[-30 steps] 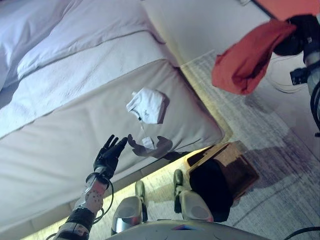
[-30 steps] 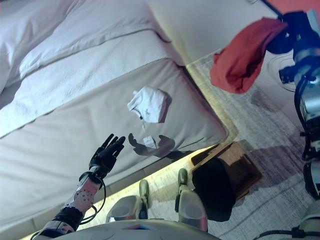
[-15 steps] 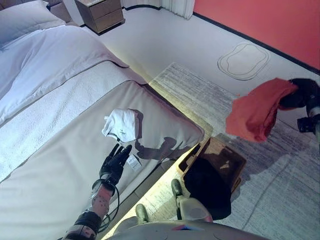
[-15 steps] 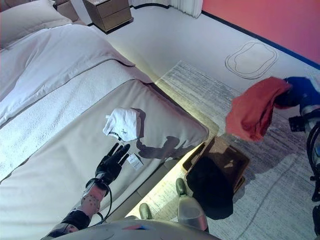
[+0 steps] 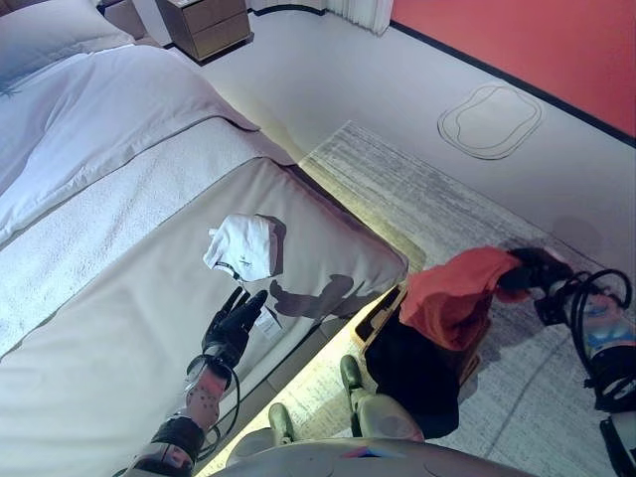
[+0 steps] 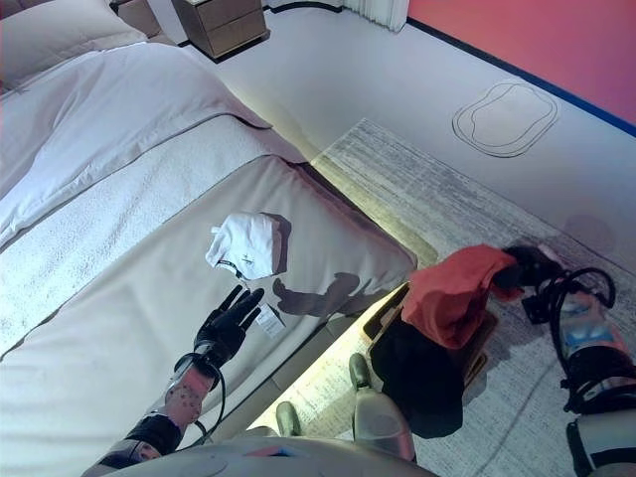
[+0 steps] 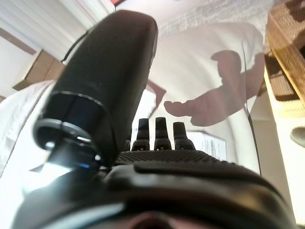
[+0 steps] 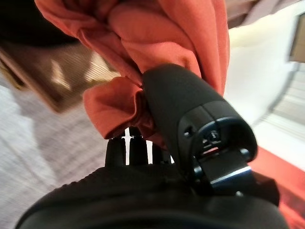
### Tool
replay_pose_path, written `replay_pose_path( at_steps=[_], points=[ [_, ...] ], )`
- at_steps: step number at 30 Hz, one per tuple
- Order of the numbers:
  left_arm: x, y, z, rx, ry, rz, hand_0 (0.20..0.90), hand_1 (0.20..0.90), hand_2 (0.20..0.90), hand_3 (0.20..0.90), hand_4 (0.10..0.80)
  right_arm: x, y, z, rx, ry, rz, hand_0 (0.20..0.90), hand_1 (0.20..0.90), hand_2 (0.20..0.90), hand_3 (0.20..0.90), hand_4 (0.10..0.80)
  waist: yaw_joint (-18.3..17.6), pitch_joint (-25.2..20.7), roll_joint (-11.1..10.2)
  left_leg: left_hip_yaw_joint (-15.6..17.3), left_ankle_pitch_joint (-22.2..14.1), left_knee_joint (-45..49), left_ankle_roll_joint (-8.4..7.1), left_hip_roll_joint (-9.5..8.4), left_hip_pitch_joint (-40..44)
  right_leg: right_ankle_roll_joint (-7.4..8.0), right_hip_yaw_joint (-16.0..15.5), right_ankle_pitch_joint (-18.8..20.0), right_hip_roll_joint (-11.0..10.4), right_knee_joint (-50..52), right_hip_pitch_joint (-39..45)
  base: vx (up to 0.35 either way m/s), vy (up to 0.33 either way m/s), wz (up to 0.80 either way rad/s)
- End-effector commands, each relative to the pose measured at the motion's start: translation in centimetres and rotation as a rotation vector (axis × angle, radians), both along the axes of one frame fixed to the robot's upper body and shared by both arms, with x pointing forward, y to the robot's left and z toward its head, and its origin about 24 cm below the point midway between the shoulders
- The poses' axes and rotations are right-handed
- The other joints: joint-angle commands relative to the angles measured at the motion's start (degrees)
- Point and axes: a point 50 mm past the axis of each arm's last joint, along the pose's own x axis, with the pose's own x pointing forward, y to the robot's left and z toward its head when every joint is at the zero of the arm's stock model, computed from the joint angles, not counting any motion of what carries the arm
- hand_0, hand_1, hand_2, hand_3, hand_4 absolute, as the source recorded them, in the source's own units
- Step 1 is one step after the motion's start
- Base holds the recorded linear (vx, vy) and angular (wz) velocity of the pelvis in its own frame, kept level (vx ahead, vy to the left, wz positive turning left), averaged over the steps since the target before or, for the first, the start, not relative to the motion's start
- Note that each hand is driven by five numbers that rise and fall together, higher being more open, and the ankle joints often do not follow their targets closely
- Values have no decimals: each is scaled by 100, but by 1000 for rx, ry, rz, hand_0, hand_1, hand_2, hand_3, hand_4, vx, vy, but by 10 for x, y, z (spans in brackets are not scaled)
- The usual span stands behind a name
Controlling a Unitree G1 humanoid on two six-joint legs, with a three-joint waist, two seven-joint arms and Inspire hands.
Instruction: Pick up the clothes from the bed and place them into the basket
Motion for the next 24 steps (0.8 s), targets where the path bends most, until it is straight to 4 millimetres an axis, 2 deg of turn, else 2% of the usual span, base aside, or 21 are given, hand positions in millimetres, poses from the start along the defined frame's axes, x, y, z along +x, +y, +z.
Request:
replay_pose_path(
  at_steps=[1, 2, 3, 7, 10, 13, 14, 15, 24],
  points=[
    [24, 1, 17, 30, -117, -75, 900, 900, 900, 900, 800, 28, -10, 45, -146, -131, 39, 300, 300, 300, 200, 100, 58, -197, 24, -456, -196, 387, -45, -30, -427, 105, -369, -569, -66, 664, 165, 0, 0, 0],
    [23, 1, 17, 30, -116, -76, 900, 900, 900, 900, 800, 27, -9, 41, -149, -116, 40, 300, 300, 300, 200, 100, 66, -199, 31, -464, -193, 380, -44, -35, -424, 106, -376, -567, -67, 659, 169, 0, 0, 0],
    [22, 2, 16, 27, -116, -85, 900, 900, 900, 900, 800, 20, -7, 23, -157, -50, 37, 300, 300, 300, 200, 100, 103, -203, 59, -495, -191, 369, -38, -47, -415, 106, -399, -573, -73, 658, 181, 0, 0, 0],
    [22, 0, 15, 23, -120, -105, 900, 900, 900, 900, 800, 4, -7, -3, -146, 32, 1, 300, 300, 300, 200, 100, 170, -214, 87, -543, -187, 357, -29, -61, -407, 109, -437, -578, -76, 658, 200, 10, -10, 5],
    [23, -3, 15, 20, -122, -122, 900, 900, 900, 900, 800, -5, -7, -17, -132, 70, -31, 300, 300, 300, 200, 100, 229, -210, 108, -593, -196, 367, -18, -75, -403, 106, -468, -585, -80, 663, 222, 11, -18, 5],
    [23, -4, 14, 20, -125, -133, 900, 900, 900, 900, 800, -4, -2, -22, -91, 76, -35, 300, 300, 300, 200, 100, 255, -193, 127, -626, -201, 384, -15, -83, -407, 96, -488, -591, -86, 671, 233, 12, -11, 8],
    [22, -4, 14, 18, -123, -135, 900, 900, 900, 900, 800, -5, 1, -26, -80, 86, -34, 733, 733, 733, 705, 605, 260, -196, 136, -640, -200, 385, -17, -87, -406, 93, -490, -592, -85, 668, 240, 13, 1, 9],
    [21, -4, 13, 19, -123, -136, 900, 900, 900, 900, 800, -6, 2, -27, -78, 92, -31, 900, 900, 900, 900, 800, 262, -198, 139, -645, -200, 383, -17, -89, -405, 93, -490, -593, -84, 666, 243, 24, 4, 9],
    [20, -1, 13, 25, -115, -139, 900, 900, 900, 900, 800, -30, -1, -50, -103, 248, -48, 900, 900, 900, 900, 800, 305, -208, 111, -701, -208, 387, 3, -106, -384, 92, -482, -592, -78, 667, 267, 9, 0, 1]
  ],
)
